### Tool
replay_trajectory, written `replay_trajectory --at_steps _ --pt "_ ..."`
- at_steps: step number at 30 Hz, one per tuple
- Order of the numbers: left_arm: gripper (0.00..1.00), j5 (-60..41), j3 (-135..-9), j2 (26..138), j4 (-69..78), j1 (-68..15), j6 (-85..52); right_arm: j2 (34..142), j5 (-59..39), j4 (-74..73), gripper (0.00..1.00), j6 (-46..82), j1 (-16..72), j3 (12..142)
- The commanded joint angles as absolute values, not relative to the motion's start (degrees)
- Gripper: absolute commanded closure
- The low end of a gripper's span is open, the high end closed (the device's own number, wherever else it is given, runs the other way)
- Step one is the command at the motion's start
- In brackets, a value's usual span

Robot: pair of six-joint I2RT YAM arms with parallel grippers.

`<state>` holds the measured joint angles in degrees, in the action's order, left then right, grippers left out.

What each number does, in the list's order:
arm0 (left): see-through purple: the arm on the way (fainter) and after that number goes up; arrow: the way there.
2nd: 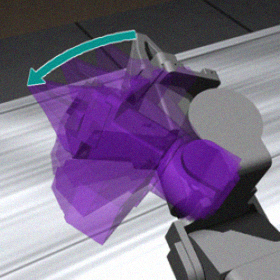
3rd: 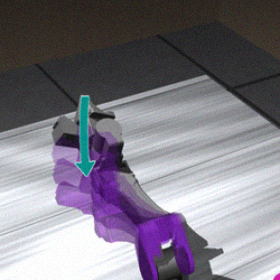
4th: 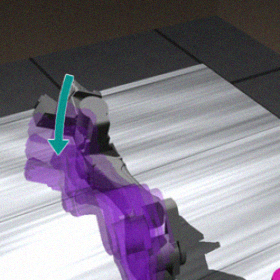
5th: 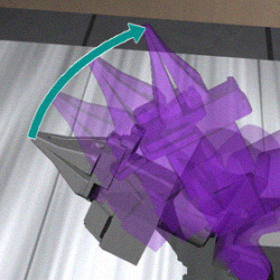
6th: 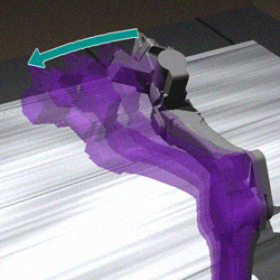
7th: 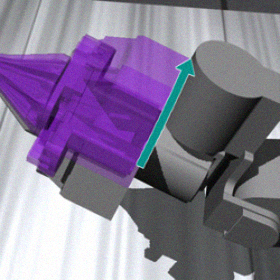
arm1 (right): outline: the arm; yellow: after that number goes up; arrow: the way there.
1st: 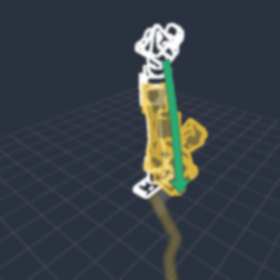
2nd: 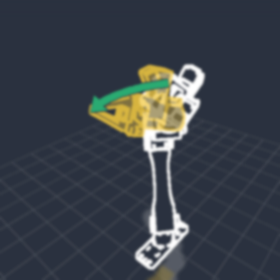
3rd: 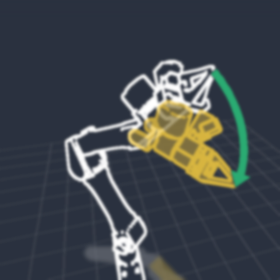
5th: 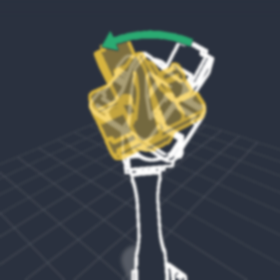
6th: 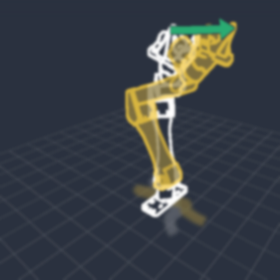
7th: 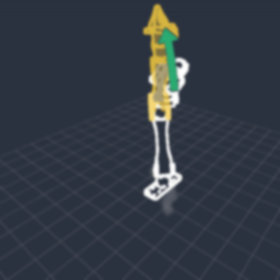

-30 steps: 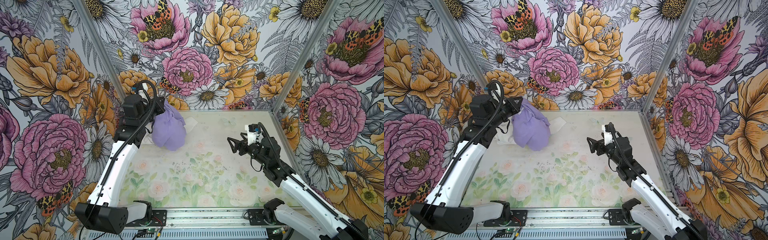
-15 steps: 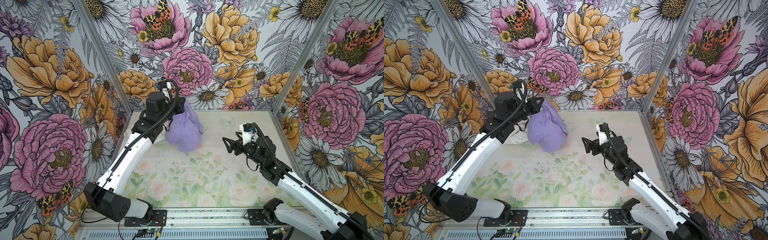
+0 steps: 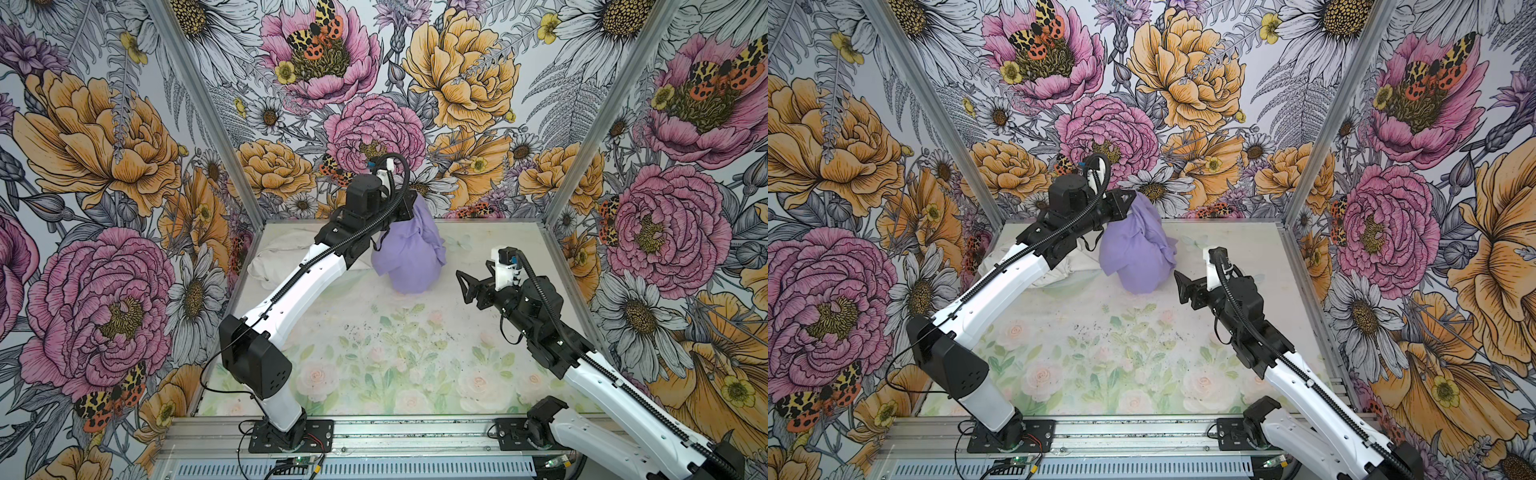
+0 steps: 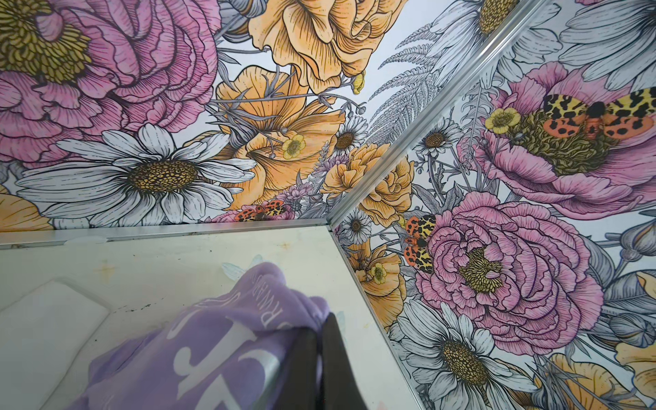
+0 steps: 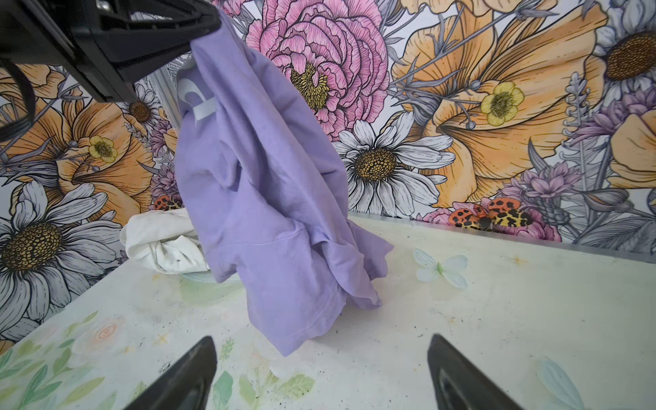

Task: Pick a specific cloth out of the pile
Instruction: 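Carry the lavender shirt with the left gripper toward the right arm's side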

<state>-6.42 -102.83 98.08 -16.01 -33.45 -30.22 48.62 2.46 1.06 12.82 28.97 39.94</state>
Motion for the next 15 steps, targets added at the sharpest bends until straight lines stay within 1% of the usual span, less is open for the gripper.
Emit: replay_trajectory --at_steps 1,10,15 --pt "1.0 -6.3 -107.7 101.3 -12.0 -34.8 -31.3 46.8 6.2 2.4 0.07 11.5 29.4 38.7" --pt "1.0 -8.5 -120.5 115.2 -11.8 -38.5 -33.9 44.7 12.6 5.2 0.07 11.5 28.0 37.0" --pt "1.0 -10.0 -130.1 123.5 -11.8 -40.3 -36.3 42.8 14.8 7.1 0.07 13.1 25.4 36.1"
